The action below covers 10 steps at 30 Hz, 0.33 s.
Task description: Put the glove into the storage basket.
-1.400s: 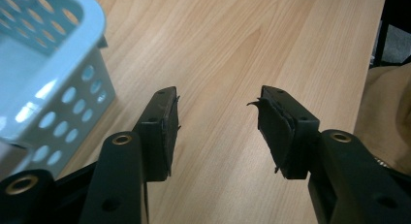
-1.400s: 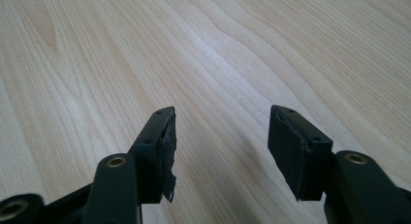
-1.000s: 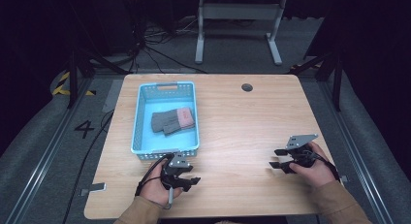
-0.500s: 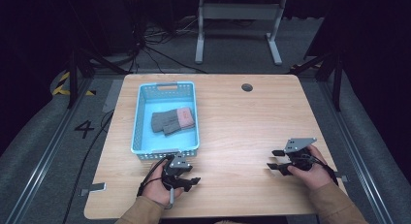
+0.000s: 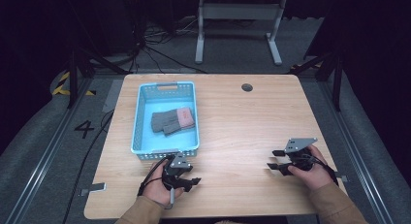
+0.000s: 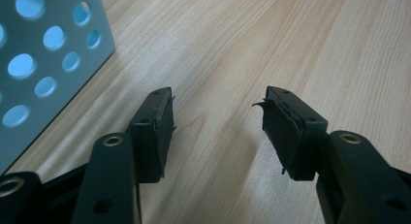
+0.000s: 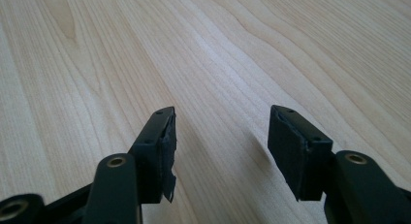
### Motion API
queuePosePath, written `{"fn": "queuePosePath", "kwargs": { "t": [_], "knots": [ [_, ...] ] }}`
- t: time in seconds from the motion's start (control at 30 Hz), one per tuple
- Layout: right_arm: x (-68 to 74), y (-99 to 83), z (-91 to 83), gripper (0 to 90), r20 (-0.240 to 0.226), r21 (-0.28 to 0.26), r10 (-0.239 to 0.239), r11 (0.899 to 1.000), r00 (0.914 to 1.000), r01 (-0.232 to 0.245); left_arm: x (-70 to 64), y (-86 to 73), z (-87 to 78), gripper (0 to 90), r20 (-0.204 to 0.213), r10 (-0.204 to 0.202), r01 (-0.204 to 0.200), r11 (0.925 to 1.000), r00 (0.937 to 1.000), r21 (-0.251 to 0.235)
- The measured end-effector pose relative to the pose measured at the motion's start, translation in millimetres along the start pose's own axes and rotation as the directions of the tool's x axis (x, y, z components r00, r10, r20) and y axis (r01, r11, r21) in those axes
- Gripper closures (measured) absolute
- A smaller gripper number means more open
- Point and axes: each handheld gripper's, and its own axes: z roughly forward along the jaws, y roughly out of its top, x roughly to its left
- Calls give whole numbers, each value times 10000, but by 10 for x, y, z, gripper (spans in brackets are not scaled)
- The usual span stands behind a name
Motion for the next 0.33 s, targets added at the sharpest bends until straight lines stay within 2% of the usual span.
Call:
{"fn": "queuePosePath", "kwargs": {
  "t": [0.33],
  "knots": [
    [6,-5,-10,450,-12,24,172,9999,9999,-172,1,13,-6,456,32,9,-9,10000,10000,-83]
  ]
}}
